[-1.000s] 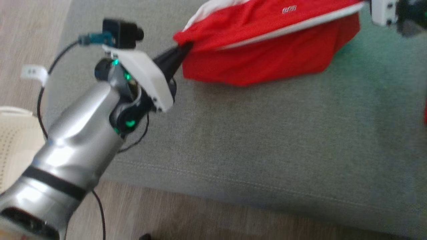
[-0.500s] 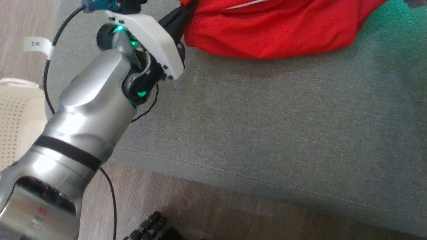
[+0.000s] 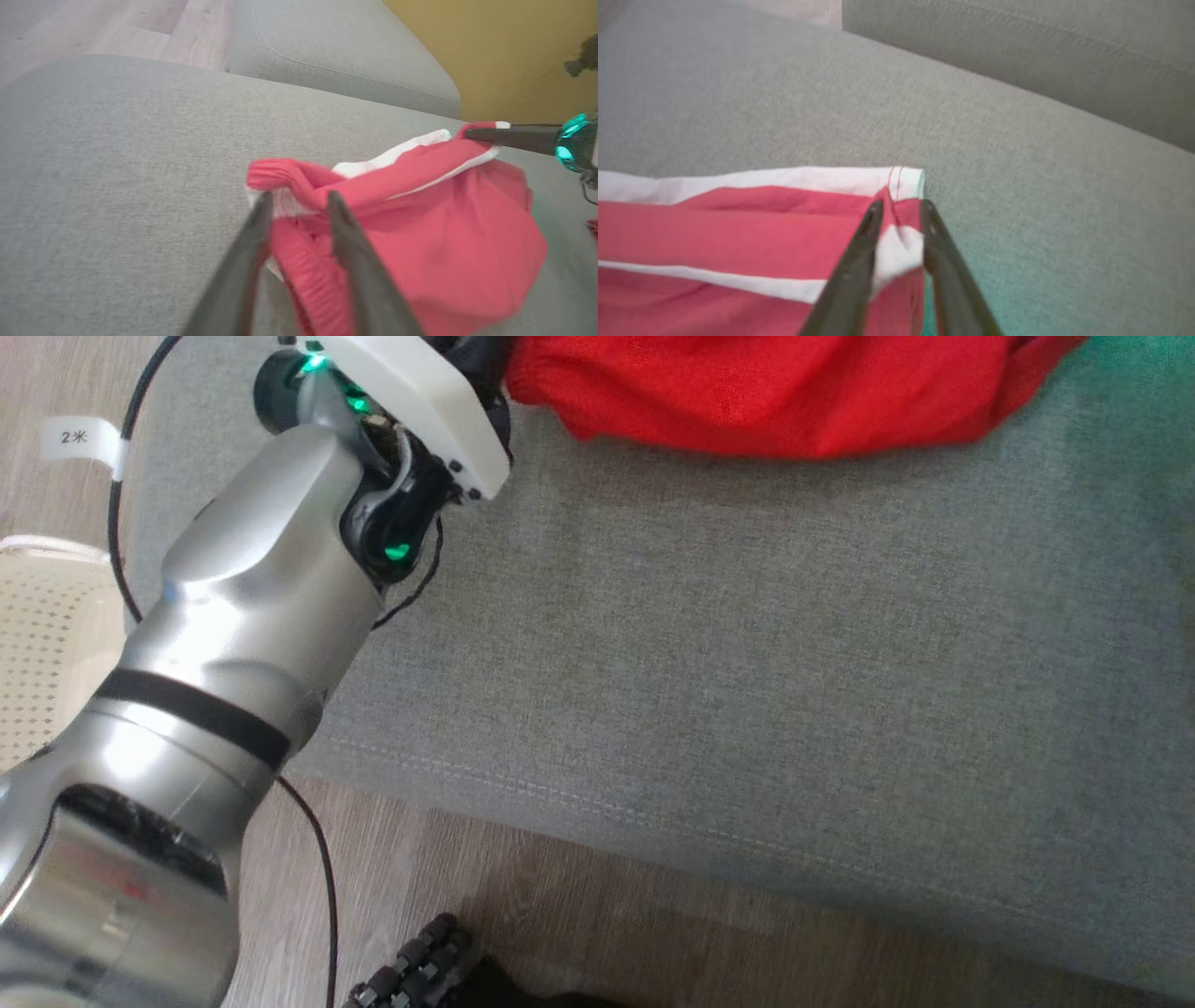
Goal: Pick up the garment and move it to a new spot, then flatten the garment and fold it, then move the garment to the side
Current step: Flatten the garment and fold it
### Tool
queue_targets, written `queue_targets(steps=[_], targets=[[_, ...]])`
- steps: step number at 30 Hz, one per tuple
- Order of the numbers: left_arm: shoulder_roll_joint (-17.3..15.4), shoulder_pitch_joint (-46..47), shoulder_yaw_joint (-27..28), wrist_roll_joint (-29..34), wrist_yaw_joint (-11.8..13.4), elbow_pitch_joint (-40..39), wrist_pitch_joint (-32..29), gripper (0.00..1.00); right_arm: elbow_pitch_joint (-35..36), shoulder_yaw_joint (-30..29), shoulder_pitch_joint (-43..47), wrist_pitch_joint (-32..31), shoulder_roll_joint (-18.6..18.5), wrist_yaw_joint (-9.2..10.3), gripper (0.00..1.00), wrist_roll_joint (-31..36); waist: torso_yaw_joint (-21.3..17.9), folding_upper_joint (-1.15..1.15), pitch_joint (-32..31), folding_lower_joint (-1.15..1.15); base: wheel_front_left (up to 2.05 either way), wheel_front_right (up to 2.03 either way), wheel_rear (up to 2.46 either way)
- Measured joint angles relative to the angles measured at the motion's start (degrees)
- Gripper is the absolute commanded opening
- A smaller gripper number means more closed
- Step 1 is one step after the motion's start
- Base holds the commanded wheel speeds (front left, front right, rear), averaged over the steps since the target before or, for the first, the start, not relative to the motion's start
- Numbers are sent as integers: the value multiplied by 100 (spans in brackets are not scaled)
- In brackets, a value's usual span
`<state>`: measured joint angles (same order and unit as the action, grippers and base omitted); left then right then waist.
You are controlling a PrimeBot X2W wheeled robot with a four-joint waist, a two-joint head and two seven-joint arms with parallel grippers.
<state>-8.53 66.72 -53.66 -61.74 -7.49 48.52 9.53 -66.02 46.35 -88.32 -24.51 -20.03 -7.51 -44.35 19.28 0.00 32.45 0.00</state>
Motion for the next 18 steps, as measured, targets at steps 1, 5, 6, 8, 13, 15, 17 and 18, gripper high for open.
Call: queue_targets(steps=[1, 5, 6, 8, 13, 15, 17, 18], targets=[[44, 61, 21, -1, -1, 201, 115, 100, -101, -41, -94, 263, 16, 0, 100, 27, 3, 0, 25, 0, 0, 0, 0], [143, 191, 81, -1, -1, 579, 322, 100, -305, -156, -232, 866, 68, 0, 100, 97, 8, 0, 72, 0, 0, 0, 0], [172, 230, 101, 1, -1, 667, 370, 100, -345, -165, -258, 1003, 90, 0, 100, 102, 9, 0, 85, 0, 0, 0, 0], [200, 275, 115, 19, 1, 759, 405, 100, -377, -171, -272, 1129, 112, 0, 100, 104, 9, 0, 96, 0, 0, 0, 0], [259, 411, 472, 190, 177, 1036, 476, 100, -552, -181, -271, 1715, 166, 0, 100, 211, -31, 0, 95, 0, 0, 0, 0], [256, 409, 692, 338, 278, 1027, 477, 100, -623, -226, -271, 2024, 164, 0, 100, 256, -63, 0, 71, 0, 0, 0, 0], [250, 396, 926, 512, 356, 984, 477, 100, -709, -298, -271, 2349, 149, 0, 100, 299, -103, 0, 37, 0, 0, 0, 0], [245, 377, 1040, 604, 392, 934, 477, 100, -751, -342, -269, 2520, 147, 0, 100, 319, -125, 0, 14, 0, 0, 0, 0]])
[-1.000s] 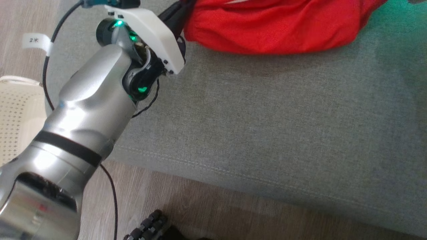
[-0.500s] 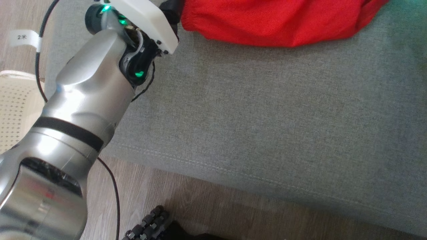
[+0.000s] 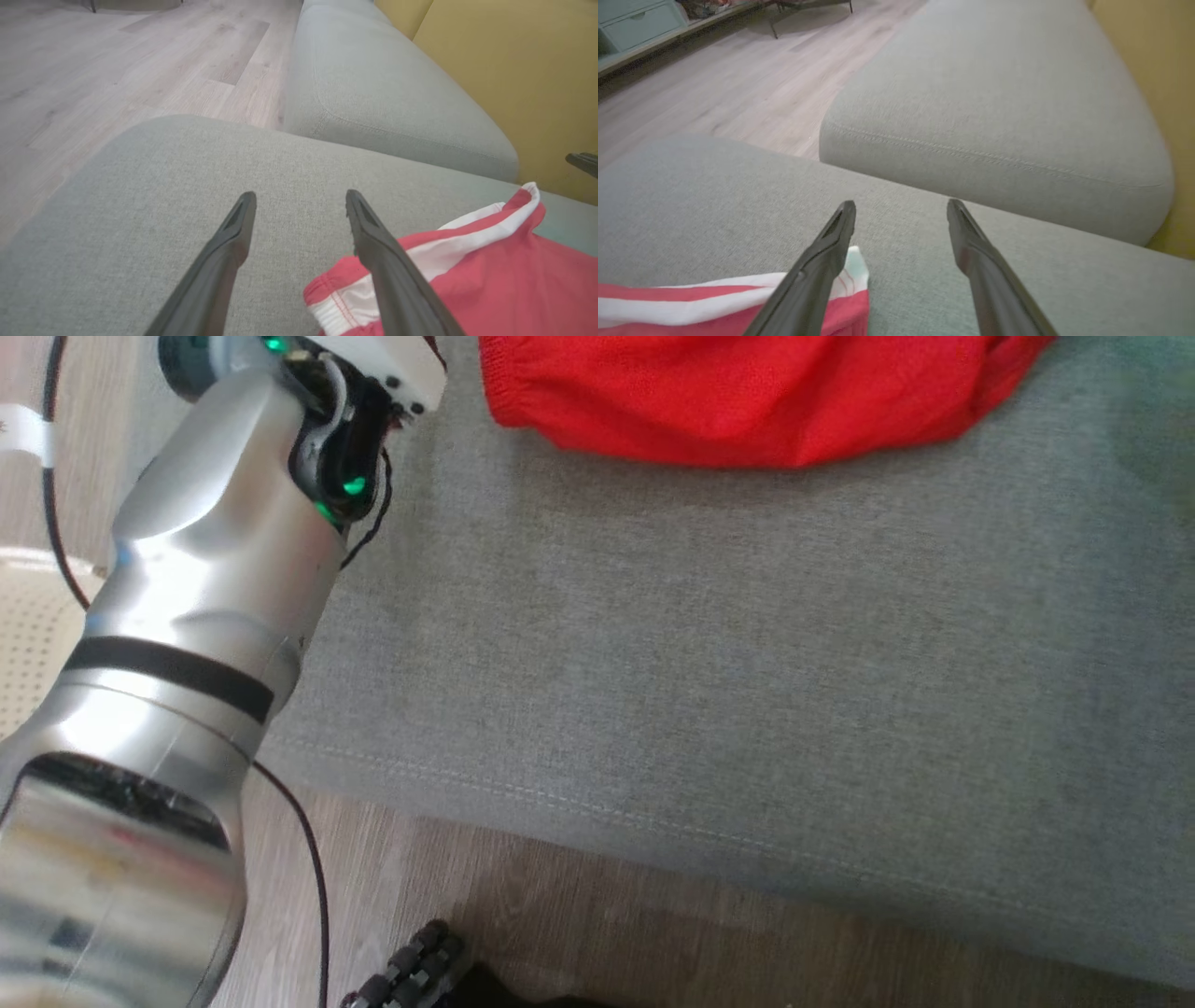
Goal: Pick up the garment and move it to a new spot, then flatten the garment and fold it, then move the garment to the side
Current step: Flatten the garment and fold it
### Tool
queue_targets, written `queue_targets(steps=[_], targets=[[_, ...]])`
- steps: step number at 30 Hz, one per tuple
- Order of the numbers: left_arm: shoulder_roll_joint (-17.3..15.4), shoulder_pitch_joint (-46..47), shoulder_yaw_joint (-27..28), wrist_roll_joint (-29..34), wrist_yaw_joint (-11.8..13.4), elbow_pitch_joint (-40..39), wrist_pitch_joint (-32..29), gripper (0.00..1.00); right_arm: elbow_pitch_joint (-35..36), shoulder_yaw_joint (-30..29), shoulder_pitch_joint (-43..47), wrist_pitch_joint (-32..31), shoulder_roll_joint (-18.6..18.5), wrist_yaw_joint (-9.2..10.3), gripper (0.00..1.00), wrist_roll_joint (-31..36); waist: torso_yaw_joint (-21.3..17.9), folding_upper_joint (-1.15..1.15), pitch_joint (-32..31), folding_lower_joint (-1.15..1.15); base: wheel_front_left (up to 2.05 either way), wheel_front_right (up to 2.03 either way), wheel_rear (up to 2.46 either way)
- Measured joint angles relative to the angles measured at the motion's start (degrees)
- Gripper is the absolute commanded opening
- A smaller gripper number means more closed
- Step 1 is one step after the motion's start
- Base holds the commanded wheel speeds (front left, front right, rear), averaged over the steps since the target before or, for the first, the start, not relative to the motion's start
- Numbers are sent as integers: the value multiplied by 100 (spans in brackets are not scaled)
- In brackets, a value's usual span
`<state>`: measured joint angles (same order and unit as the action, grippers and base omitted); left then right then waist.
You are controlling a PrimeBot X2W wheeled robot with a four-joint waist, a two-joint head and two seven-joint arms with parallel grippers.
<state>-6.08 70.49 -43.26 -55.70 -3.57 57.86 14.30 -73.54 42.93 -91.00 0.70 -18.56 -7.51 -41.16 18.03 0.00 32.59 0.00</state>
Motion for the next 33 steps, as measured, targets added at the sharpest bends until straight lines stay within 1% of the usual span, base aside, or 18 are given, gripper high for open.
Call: queue_targets(steps=[3, 6, 9, 11, 13, 16, 19, 21, 24, 27, 31, 33], targets=[[-25, -150, 389, 404, 141, -319, 0, 100, -44, -90, 16, 537, 2, 0, 100, 73, -67, 0, -104, 0, 0, 0, 0], [-91, -483, 867, 927, 312, -824, 1, 100, -40, -181, 83, 1039, 36, 0, 100, 52, -150, 0, -269, 0, 0, 0, 0], [-147, -1002, 1351, 1557, 469, -1481, 4, 100, 88, -171, 414, 1304, 43, 0, 100, 96, -251, 0, -493, 0, 0, 0, 0], [-147, -1443, 1664, 1956, 542, -1923, 26, 100, 259, -174, 776, 1366, 42, 0, 100, 163, -324, 0, -675, 0, 0, 0, 0], [-142, -1924, 1925, 2313, 576, -2356, 27, 100, 624, -282, 1176, 1369, 9, 0, 100, 278, -400, 0, -872, 0, 0, 0, 0], [-90, -2648, 2278, 2769, 610, -2926, 37, 100, 1443, -747, 1740, 1372, -125, 0, 100, 675, -521, -1, -1175, 0, 0, 0, 0], [-5, -3351, 2537, 3152, 608, -3359, 41, 100, 2224, -1317, 2512, 1377, -221, 0, 100, 1298, -649, -1, -1487, 0, 0, 0, 0], [70, -3788, 2659, 3320, 582, -3564, 41, 100, 2685, -1731, 3215, 1377, -187, 0, 100, 1719, -738, -1, -1679, 1, 0, 0, 0], [166, -4383, 2817, 3540, 486, -3829, 41, 100, 3305, -2369, 4353, 1377, -7, 0, 100, 2312, -873, -1, -1947, 1, 0, 0, 0], [240, -4877, 2986, 3762, 449, -4044, 40, 100, 3894, -2978, 5351, 1377, 285, 0, 100, 2871, -1003, -1, -2186, 1, 0, 0, 0], [285, -5461, 3208, 4060, 401, -4318, 41, 100, 4628, -3586, 6357, 1377, 736, 0, 100, 3559, -1170, -1, -2430, 1, 0, 0, 0], [299, -5726, 3266, 4258, 356, -4411, 40, 100, 4873, -3873, 6759, 1377, 967, 0, 100, 3749, -1243, -1, -2520, 1, 0, 0, 0]])
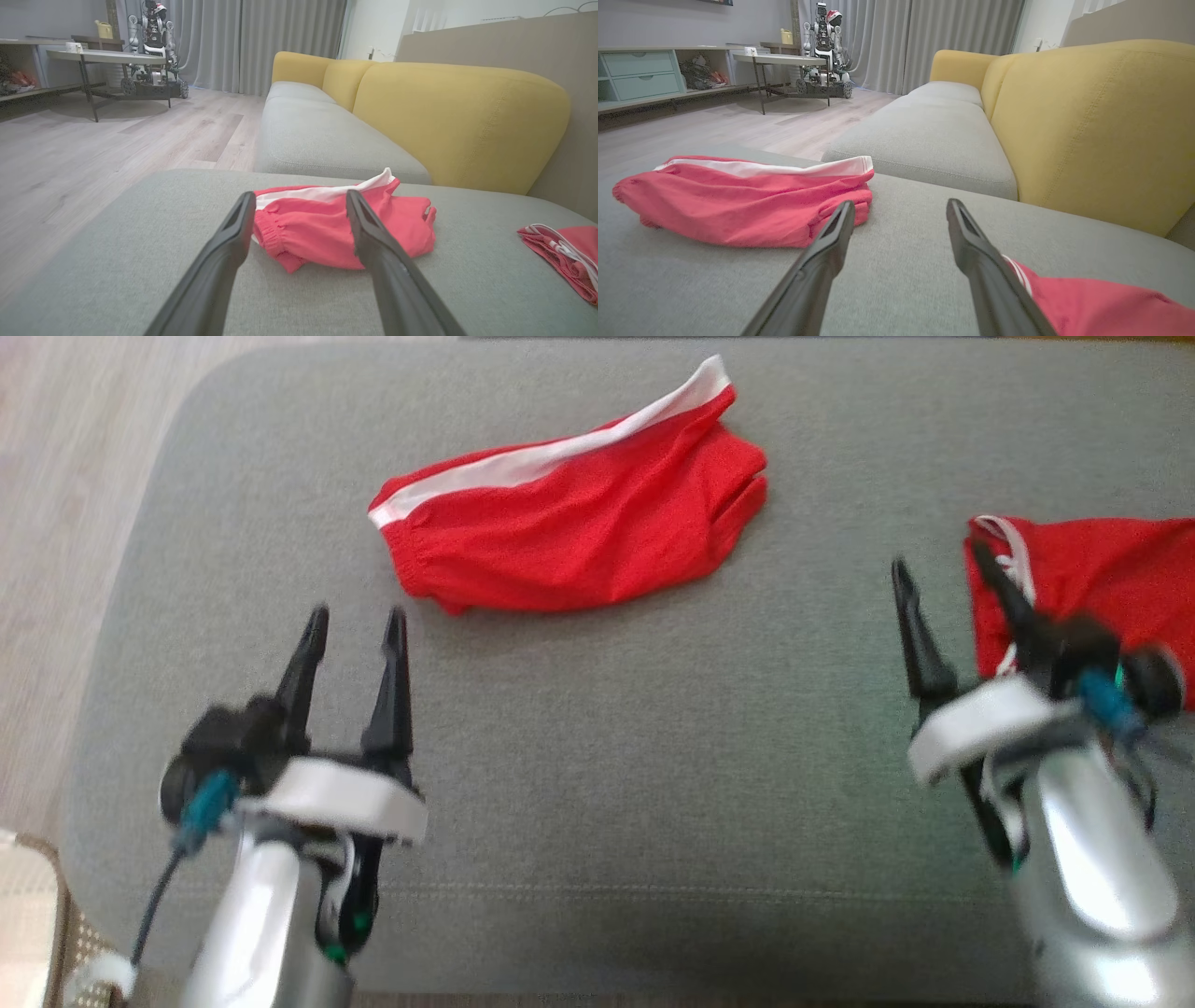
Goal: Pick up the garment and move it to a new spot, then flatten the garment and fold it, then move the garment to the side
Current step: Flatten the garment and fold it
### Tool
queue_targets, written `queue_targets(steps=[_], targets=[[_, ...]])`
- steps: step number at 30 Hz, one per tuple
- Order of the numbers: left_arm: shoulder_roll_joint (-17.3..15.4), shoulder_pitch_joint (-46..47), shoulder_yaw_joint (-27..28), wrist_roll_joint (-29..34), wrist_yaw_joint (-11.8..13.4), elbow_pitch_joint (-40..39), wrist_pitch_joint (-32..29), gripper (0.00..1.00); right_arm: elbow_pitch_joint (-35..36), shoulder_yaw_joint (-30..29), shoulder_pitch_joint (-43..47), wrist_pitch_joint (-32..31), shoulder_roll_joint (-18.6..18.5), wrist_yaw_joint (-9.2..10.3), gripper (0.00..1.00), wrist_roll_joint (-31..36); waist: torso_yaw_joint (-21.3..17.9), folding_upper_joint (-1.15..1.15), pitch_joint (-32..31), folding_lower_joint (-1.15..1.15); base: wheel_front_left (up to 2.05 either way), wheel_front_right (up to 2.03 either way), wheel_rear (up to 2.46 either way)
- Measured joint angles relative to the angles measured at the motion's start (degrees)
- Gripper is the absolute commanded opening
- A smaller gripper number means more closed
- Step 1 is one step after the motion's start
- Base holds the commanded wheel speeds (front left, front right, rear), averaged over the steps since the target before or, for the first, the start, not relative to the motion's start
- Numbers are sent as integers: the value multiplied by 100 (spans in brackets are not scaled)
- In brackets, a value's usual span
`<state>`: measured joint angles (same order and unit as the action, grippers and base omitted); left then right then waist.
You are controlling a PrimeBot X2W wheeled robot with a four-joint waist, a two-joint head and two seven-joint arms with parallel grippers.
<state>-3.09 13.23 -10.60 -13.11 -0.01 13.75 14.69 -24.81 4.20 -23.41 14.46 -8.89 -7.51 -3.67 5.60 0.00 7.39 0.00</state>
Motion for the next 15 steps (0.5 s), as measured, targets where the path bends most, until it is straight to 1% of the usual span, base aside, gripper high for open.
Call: queue_targets(steps=[2, 4, 7, 10, 15], targets=[[21, -261, 51, 80, -3, -129, 0, 100, 202, -179, 374, 0, 153, 0, 100, 227, -57, 0, -80, 0, 0, 0, 0], [29, -524, 54, 199, -5, -256, 0, 100, 338, -343, 698, 0, 311, 0, 100, 283, -104, 0, -151, 0, 0, 0, 0], [36, -854, 57, 280, 3, -398, 0, 100, 469, -437, 1057, 0, 427, 0, 100, 442, -157, 0, -205, 0, 0, 0, 0], [36, -987, 16, 180, 112, -524, 0, 100, 537, -502, 1204, 0, 504, 0, 100, 515, -163, 0, -221, 0, 0, 0, 0], [35, -989, -100, 159, 154, -578, 0, 100, 563, -536, 1224, 0, 515, 0, 100, 522, -118, 0, -206, 0, 0, 0, 0]])
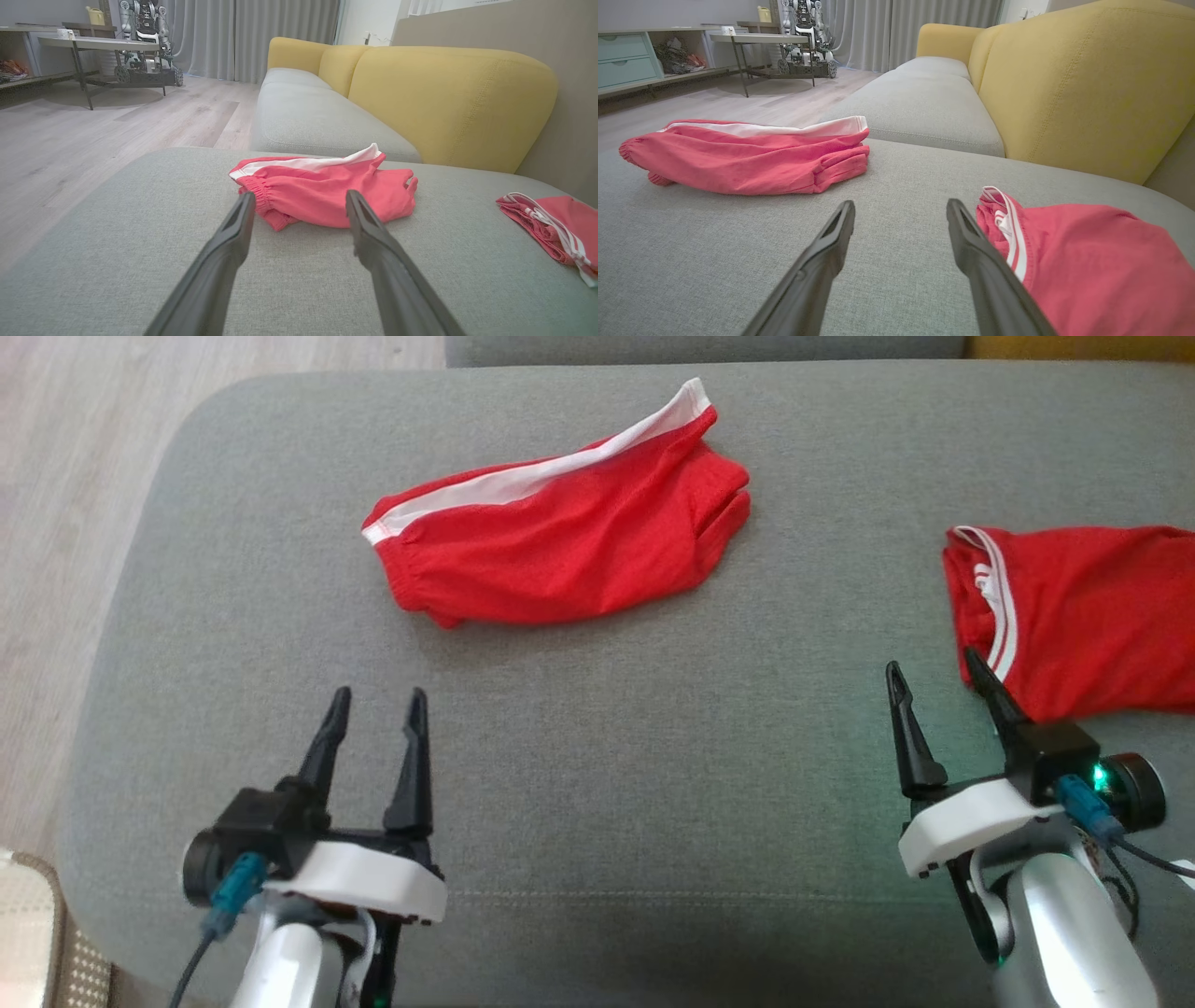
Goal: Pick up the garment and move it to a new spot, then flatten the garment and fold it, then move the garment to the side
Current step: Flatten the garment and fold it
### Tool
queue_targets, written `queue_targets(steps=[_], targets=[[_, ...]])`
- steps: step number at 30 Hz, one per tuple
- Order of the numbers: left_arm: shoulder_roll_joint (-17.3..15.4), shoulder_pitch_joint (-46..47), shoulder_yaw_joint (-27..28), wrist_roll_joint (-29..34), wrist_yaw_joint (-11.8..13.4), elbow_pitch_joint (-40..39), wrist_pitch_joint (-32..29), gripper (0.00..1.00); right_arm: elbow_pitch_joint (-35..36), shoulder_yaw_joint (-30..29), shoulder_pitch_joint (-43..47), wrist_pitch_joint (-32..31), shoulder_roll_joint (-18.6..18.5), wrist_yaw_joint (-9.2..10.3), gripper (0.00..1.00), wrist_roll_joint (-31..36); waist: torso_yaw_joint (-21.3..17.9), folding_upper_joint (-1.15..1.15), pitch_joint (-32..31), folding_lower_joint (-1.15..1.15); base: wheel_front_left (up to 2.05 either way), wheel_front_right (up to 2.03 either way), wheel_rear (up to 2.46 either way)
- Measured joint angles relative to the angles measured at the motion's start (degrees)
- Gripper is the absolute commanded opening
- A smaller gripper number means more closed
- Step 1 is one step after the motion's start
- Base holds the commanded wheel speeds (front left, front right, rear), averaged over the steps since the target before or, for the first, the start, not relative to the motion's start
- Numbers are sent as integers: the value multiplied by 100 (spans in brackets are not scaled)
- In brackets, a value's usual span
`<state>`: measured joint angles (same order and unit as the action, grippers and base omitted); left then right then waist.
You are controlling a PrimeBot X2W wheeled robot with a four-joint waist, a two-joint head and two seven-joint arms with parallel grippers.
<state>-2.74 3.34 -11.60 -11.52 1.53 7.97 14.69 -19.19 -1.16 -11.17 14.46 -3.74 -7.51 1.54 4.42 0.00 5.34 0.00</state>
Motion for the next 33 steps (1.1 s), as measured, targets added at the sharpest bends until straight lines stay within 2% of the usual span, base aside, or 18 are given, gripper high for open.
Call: queue_targets(steps=[5, 7, 15, 24, 27, 33], targets=[[0, 67, -129, 0, 0, 1, 0, 100, -88, -26, -15, -1, 18, 0, 100, -45, 119, 0, 84, 0, 0, 0, 0], [0, 99, -189, -19, 0, -4, 0, 100, -220, -36, -58, -44, 22, 0, 100, -316, 182, 0, 147, 0, 0, 0, 0], [5, 311, -479, -102, 8, -8, 0, 100, -955, -21, -1033, -933, 24, 0, 100, -2579, 576, 0, 499, 0, 0, 0, 0], [7, 560, -749, -235, 132, 58, 0, 100, -2429, -751, -2375, -1820, 20, 1, 100, -4050, 1240, 0, 933, 0, 0, 0, 0], [10, 591, -834, -298, 246, 69, 0, 100, -2820, -871, -2833, -1987, 12, 2, 100, -4269, 1453, 0, 1071, 0, 0, 0, 0], [15, 682, -994, -380, 355, 99, 0, 100, -3597, -1527, -3702, -2052, -107, 7, 100, -4452, 1881, 0, 1336, 0, 0, 0, 0]])
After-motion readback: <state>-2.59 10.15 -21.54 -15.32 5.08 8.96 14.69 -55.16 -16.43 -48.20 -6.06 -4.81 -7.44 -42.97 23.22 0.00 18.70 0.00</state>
